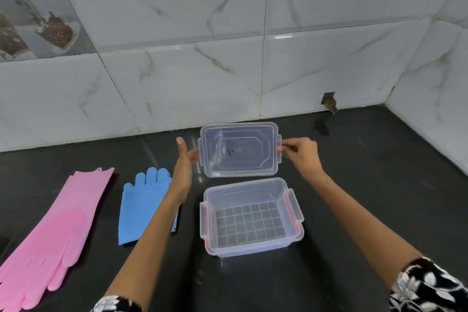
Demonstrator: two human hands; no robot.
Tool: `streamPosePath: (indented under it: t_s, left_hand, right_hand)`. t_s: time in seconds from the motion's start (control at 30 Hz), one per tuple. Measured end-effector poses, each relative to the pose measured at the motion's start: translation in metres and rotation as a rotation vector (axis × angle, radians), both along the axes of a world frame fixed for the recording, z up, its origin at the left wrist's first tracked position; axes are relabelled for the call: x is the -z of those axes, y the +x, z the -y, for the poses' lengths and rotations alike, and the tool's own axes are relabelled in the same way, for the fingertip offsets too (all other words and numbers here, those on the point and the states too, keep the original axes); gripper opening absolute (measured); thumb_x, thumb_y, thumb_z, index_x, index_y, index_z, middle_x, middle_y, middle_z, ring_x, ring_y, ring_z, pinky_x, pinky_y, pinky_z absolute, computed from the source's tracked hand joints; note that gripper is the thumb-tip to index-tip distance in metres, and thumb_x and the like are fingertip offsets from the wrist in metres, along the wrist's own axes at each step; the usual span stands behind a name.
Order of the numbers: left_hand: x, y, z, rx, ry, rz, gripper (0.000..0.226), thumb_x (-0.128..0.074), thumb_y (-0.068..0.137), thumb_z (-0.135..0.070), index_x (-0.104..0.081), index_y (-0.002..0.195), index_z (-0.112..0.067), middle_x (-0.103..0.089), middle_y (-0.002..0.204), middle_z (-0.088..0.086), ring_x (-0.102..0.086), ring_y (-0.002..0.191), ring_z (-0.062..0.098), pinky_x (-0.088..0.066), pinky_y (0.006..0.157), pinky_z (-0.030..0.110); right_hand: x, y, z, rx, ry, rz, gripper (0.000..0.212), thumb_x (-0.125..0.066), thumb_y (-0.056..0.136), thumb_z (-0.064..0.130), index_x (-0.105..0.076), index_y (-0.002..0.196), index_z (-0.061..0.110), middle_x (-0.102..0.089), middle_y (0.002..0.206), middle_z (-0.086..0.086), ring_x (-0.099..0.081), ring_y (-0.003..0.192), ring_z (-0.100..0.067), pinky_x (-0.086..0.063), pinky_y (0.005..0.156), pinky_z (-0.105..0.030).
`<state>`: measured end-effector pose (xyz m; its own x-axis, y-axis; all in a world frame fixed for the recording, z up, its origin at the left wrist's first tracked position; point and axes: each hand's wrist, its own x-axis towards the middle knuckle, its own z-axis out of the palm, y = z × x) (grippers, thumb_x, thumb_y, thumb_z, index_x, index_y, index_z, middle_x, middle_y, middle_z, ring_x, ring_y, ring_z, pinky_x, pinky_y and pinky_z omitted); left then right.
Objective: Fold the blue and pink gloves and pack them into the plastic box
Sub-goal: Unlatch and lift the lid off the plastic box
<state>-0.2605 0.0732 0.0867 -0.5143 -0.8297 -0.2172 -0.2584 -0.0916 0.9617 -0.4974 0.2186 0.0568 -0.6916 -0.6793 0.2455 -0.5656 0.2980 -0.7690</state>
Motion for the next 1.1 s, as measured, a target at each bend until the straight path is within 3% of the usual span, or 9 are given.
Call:
streamPosePath:
  t_s: [0.13,0.27,0.33,0.43,0.5,0.63,0.7,0.9,1.1]
  left_hand:
    - [0.024,-0.014,0.016,0.04,0.059,0.019,0.086,-0.003,0.065,-0.085,-0.07,0.087,-0.035,-0.071,0.086,-0.013,-0.061,0.091,0.003,-0.033,0.099,0.037]
    - [0.046,-0.021,0.023,0.041,0.079,0.105,0.087,-0.013,0.075,-0.081,-0.068,0.104,-0.02,-0.069,0.108,0.004,-0.06,0.107,0.02,-0.034,0.104,0.04]
    - [0.05,-0.022,0.024,0.039,0.076,0.131,0.067,-0.024,0.087,-0.072,-0.066,0.104,-0.023,-0.065,0.118,0.008,-0.058,0.107,0.021,-0.037,0.1,0.037]
    - [0.044,-0.016,0.018,0.027,0.006,0.141,0.051,-0.033,0.095,-0.057,-0.062,0.114,-0.019,-0.061,0.125,0.009,-0.056,0.086,0.008,-0.036,0.089,0.028]
    - [0.038,-0.005,0.011,0.023,-0.11,0.164,0.052,-0.037,0.097,-0.052,-0.056,0.126,-0.014,-0.057,0.13,0.008,-0.05,0.082,-0.001,-0.033,0.086,0.026]
    - [0.031,0.033,-0.028,0.061,-0.306,0.213,0.061,-0.039,0.089,-0.059,-0.043,0.139,-0.024,-0.044,0.146,-0.002,-0.044,0.128,0.014,-0.03,0.098,0.025]
    - [0.034,0.046,-0.055,0.117,-0.365,0.214,0.069,-0.036,0.086,-0.061,-0.032,0.145,-0.027,-0.029,0.154,-0.009,-0.025,0.142,0.011,-0.02,0.109,0.027]
    - [0.061,0.043,-0.095,0.298,-0.606,0.357,0.066,-0.018,0.093,-0.058,0.004,0.149,-0.031,0.012,0.156,-0.018,0.016,0.14,-0.005,0.008,0.117,0.028]
    - [0.076,0.014,-0.097,0.246,-0.875,0.518,0.065,-0.019,0.098,-0.052,0.004,0.15,-0.021,0.006,0.159,-0.005,0.009,0.145,0.007,0.011,0.115,0.026]
  right_hand:
    - [0.027,-0.007,0.027,0.074,0.158,0.179,0.012,-0.066,0.085,0.006,-0.074,0.092,0.0,-0.073,0.078,-0.014,-0.069,0.073,-0.031,-0.059,0.077,-0.04]
    - [0.036,-0.01,0.039,0.03,0.311,0.22,0.025,-0.059,0.09,0.012,-0.064,0.089,-0.013,-0.054,0.069,-0.01,-0.045,0.065,-0.018,-0.04,0.061,-0.026]
    - [0.038,-0.01,0.037,-0.007,0.383,0.249,0.027,-0.056,0.093,0.017,-0.059,0.085,-0.009,-0.055,0.078,-0.015,-0.051,0.077,-0.023,-0.04,0.069,-0.03]
    - [0.028,-0.002,0.023,-0.052,0.408,0.203,0.031,-0.052,0.095,0.014,-0.055,0.119,-0.004,-0.06,0.123,-0.021,-0.055,0.116,-0.035,-0.043,0.096,-0.038]
    - [0.014,0.012,0.008,-0.064,0.313,0.14,0.031,-0.05,0.095,0.009,-0.056,0.124,0.002,-0.061,0.126,-0.016,-0.056,0.117,-0.031,-0.043,0.092,-0.028]
    - [0.0,0.06,-0.038,-0.114,0.132,-0.081,0.028,-0.051,0.093,0.008,-0.061,0.12,0.01,-0.066,0.121,-0.008,-0.061,0.111,-0.023,-0.041,0.089,-0.008]
    - [0.007,0.087,-0.059,-0.147,0.214,-0.25,0.035,-0.049,0.096,0.018,-0.052,0.131,0.014,-0.053,0.138,-0.004,-0.046,0.13,-0.017,-0.029,0.106,-0.02]
    - [0.034,0.12,-0.075,-0.16,0.484,-0.411,0.054,-0.02,0.1,0.042,-0.009,0.149,0.021,-0.001,0.158,0.004,0.008,0.143,-0.006,0.01,0.113,-0.023]
    - [0.041,0.102,-0.078,-0.096,0.498,-0.467,0.055,-0.021,0.101,0.039,-0.009,0.149,0.014,-0.004,0.158,0.001,0.006,0.143,-0.009,0.006,0.116,-0.025]
